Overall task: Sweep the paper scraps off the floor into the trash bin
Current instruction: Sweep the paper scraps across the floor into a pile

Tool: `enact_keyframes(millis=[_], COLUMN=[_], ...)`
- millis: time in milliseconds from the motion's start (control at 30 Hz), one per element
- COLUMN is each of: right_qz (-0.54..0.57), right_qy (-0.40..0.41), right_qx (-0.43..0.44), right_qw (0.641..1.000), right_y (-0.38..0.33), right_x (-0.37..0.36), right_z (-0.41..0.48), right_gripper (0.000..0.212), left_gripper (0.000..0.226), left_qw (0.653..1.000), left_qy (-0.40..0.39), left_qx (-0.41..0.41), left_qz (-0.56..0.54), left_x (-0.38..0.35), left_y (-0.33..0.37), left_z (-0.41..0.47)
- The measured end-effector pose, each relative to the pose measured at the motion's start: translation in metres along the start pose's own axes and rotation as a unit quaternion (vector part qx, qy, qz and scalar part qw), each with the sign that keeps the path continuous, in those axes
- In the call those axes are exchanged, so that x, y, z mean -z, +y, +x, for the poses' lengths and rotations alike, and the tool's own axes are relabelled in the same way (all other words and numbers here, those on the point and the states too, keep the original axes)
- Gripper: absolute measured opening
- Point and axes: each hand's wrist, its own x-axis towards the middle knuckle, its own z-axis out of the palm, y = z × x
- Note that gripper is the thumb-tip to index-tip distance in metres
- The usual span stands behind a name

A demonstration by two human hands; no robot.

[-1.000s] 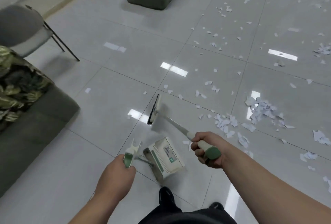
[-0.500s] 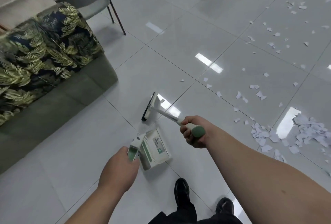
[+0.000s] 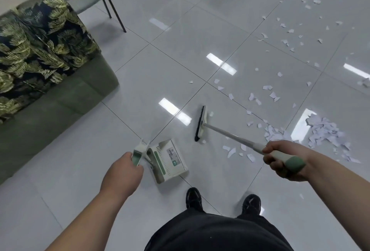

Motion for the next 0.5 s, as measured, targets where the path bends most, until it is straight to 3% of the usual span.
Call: enact_keyframes(millis=[333, 500], right_qz=[0.011, -0.017], right_qy=[-0.085, -0.077], right_qx=[0.002, -0.03], right_qw=[0.996, 0.996], right_y=[0.026, 0.036], right_x=[0.08, 0.144], right_z=[0.003, 0.024], right_gripper=[0.036, 0.025], left_gripper=[0.006, 0.007], left_qw=[0.999, 0.999], left_qy=[-0.002, -0.002], left_qx=[-0.005, 0.006], left_qz=[0.035, 0.044], left_x=[-0.035, -0.066], left_y=[0.051, 0.097], left_z=[-0.037, -0.075])
